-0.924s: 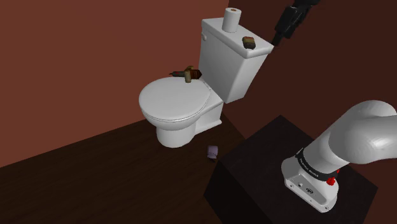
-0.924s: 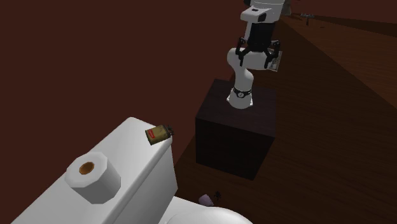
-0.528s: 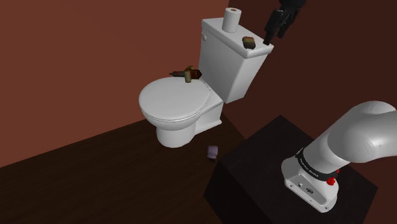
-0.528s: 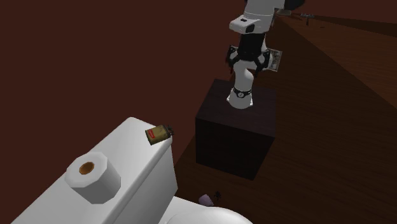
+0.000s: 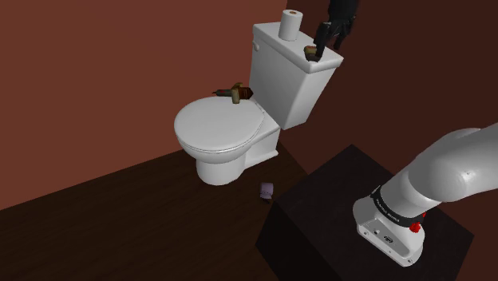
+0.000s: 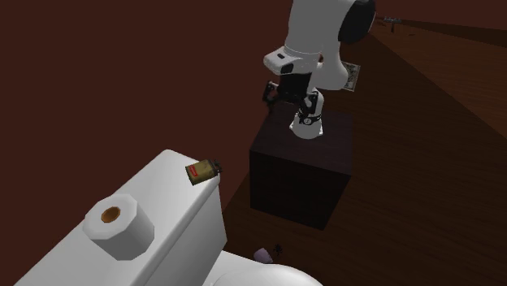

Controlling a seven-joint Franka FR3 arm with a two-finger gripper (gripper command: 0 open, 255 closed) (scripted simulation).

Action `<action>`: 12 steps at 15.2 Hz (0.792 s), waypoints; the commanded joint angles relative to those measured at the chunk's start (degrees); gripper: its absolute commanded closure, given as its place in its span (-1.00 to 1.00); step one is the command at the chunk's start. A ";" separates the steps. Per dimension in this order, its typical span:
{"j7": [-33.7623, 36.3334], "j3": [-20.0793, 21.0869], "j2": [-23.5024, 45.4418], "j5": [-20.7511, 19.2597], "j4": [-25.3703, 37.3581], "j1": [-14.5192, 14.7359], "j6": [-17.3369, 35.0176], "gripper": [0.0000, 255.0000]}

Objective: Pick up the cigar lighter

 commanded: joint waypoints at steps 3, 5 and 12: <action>0.93 -0.93 7.86 -2.44 4.65 -1.75 2.09 -1.00; 1.42 -1.46 11.81 -3.57 7.24 -2.51 2.88 -1.00; 2.90 -3.63 25.75 -6.97 18.26 -4.89 4.02 -1.00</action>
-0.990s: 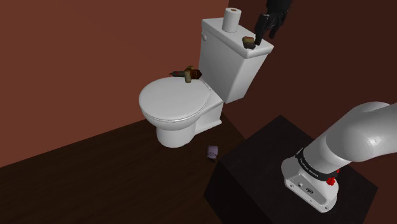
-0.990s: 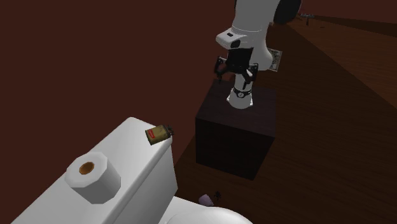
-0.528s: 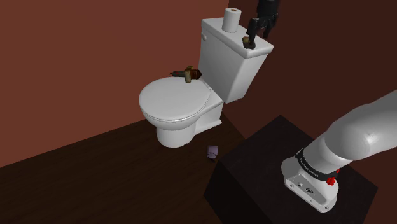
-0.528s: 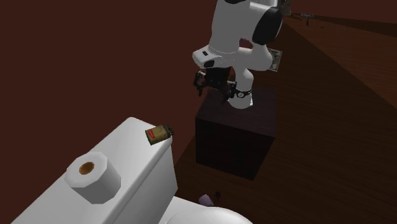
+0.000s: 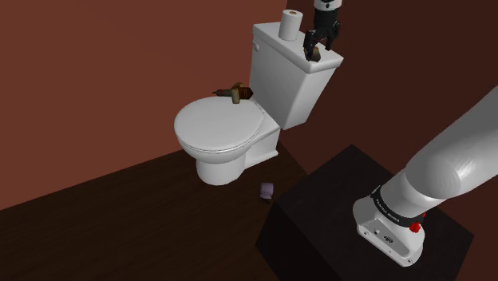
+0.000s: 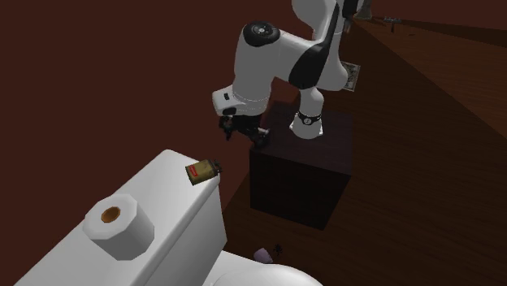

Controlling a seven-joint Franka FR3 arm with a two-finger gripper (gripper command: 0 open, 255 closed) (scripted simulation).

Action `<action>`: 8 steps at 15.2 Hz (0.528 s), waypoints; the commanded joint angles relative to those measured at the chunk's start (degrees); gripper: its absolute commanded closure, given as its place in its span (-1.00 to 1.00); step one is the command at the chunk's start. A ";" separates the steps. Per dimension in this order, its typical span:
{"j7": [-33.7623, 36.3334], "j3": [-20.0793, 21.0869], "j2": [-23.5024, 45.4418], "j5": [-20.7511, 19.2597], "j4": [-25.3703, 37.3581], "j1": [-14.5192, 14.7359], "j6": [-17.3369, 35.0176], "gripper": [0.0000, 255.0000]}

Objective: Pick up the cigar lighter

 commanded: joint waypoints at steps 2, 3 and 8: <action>0.31 -1.11 6.40 -1.22 5.91 -1.06 -0.19 -1.00; 0.42 -1.47 8.45 -1.55 7.88 -1.38 -0.34 -1.00; 0.80 -2.69 15.64 -2.48 14.59 -2.49 -0.58 -1.00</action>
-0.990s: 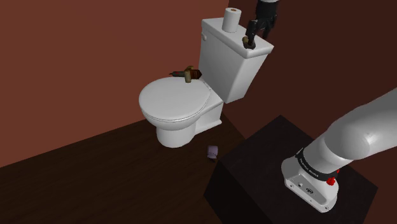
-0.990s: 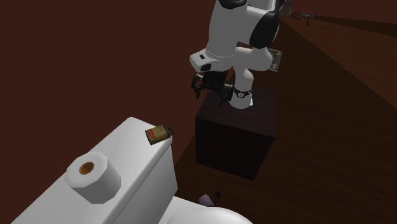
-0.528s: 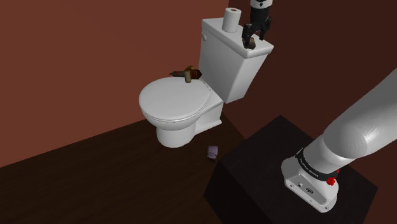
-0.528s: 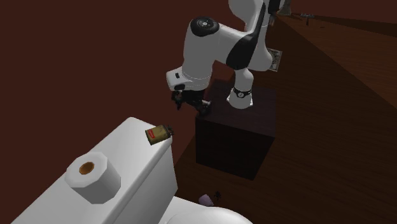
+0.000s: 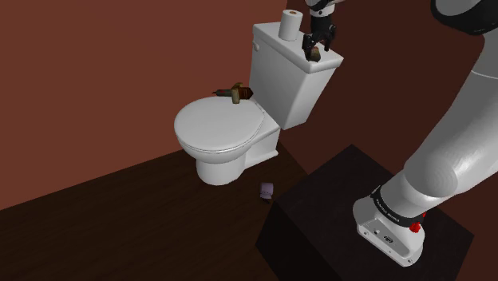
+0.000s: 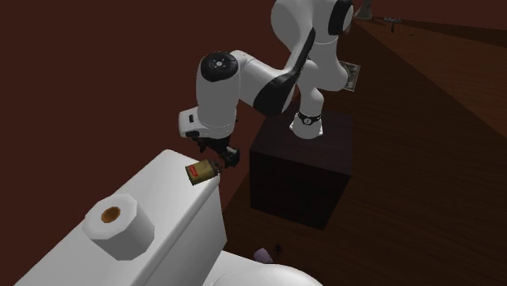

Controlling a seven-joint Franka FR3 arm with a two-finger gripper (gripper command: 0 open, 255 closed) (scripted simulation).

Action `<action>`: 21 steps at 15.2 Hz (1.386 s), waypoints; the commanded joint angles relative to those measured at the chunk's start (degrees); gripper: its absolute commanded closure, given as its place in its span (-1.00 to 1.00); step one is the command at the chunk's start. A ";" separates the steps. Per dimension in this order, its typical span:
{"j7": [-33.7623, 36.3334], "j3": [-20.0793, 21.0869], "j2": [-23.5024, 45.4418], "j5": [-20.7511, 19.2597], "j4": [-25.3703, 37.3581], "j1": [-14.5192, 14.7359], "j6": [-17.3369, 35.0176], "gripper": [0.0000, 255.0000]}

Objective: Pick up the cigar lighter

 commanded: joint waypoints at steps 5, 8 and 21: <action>0.77 -0.21 1.80 -0.32 -1.95 -0.27 3.64 -1.00; 1.02 -0.22 2.15 -0.39 -2.67 -0.30 4.69 -1.00; 0.55 -0.20 1.51 -0.26 -1.27 -0.25 2.69 1.00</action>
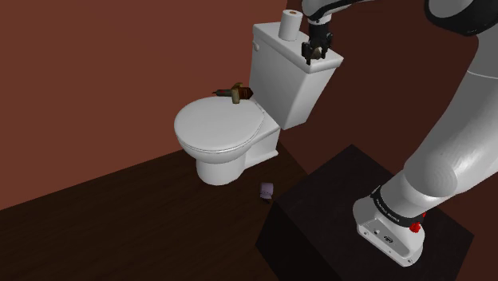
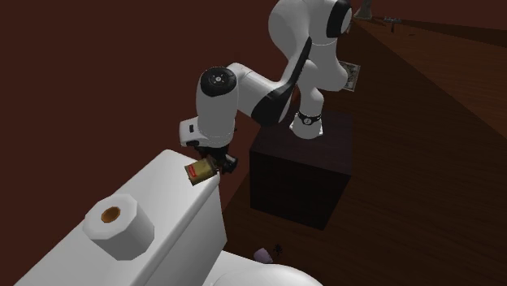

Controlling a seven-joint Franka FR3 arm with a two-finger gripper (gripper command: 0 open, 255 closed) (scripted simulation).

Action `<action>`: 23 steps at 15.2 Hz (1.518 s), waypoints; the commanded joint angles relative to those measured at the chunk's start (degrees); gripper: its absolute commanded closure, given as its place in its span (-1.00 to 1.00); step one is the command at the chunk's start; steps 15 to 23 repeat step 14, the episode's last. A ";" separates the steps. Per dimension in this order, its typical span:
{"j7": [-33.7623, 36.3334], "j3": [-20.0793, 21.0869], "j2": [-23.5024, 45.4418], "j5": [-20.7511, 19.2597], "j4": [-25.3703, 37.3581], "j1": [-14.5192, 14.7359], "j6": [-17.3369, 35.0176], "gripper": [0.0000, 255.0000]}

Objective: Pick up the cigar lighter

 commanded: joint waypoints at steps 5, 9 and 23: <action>-0.98 0.01 -1.06 0.23 3.05 0.06 -4.02 1.00; -1.63 0.03 -1.53 0.37 5.44 0.12 -6.81 1.00; -2.16 0.03 -1.77 0.47 7.51 0.17 -9.06 1.00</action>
